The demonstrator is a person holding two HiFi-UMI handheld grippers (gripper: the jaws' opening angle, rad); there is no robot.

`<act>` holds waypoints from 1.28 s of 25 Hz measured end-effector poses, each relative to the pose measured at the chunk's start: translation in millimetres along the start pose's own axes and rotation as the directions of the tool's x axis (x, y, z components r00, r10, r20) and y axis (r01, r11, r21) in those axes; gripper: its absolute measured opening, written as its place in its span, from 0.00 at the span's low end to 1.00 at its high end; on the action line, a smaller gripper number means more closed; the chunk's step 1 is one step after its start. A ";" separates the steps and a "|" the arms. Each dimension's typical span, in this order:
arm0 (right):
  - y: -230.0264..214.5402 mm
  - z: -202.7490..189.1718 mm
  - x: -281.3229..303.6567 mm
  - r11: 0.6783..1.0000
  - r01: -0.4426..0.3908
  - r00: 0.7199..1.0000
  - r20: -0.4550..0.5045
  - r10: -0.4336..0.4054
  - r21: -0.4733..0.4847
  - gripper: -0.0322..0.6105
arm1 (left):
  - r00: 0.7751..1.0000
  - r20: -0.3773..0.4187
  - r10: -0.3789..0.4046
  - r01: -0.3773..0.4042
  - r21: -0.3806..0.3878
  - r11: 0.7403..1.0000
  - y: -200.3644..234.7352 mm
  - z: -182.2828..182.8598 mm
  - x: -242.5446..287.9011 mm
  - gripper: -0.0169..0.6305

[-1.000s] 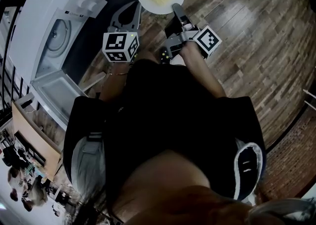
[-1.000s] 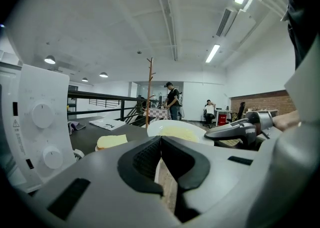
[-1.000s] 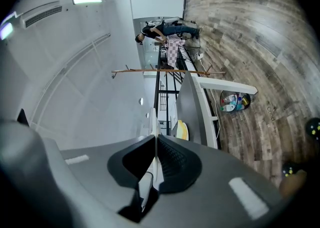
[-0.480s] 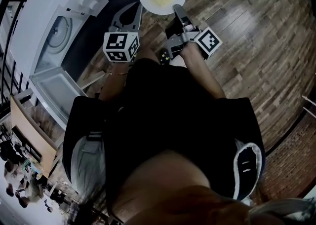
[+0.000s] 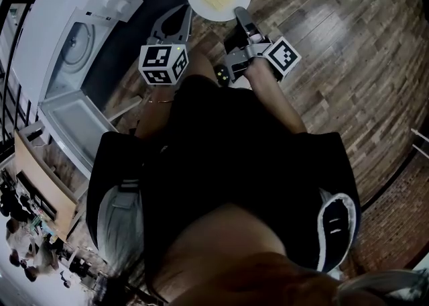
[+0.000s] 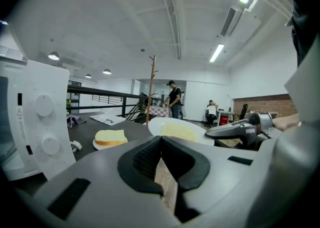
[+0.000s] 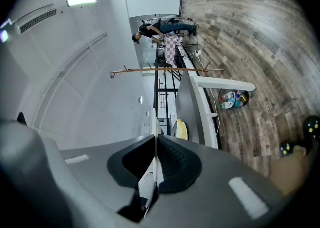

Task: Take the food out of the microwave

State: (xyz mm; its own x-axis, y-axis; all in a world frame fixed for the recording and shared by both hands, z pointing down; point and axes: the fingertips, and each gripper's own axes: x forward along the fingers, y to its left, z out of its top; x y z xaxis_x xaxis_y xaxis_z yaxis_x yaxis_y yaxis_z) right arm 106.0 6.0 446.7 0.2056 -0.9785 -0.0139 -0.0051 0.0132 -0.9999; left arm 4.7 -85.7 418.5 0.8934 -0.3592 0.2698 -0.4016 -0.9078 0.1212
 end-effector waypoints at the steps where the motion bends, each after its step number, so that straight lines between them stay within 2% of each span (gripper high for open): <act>1: -0.9 0.4 -1.1 1.000 0.004 1.000 0.000 -0.004 0.006 0.07 | 1.000 0.001 0.002 -0.002 -0.005 1.000 -0.4 0.0 -1.6 0.04; 10: 0.3 3.3 3.3 1.000 -0.014 1.000 0.014 0.014 0.015 0.07 | 1.000 -0.006 0.013 -0.013 -0.027 1.000 6.4 -2.9 -7.9 0.04; 16: 0.8 20.1 2.8 1.000 -0.012 0.999 0.032 0.012 0.010 0.07 | 1.000 -0.008 -0.017 0.017 -0.002 1.000 -2.8 3.8 9.1 0.04; 22: -0.4 39.8 3.3 1.000 -0.013 0.998 0.064 0.013 0.012 0.07 | 0.999 -0.018 -0.051 0.050 -0.023 0.998 -10.1 2.3 26.1 0.04; 32: -2.5 54.1 23.2 1.000 -0.010 0.998 0.054 0.009 0.024 0.07 | 0.999 0.000 -0.050 0.050 -0.027 0.998 -3.2 11.4 46.4 0.04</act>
State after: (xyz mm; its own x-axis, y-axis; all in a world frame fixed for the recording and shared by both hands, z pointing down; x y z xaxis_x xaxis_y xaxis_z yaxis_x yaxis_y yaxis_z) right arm 163.7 -5.6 448.8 0.2582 -0.9658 -0.0227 0.0167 0.0279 -0.9995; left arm 49.8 -102.0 419.7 0.9122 -0.3136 0.2637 -0.3620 -0.9184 0.1600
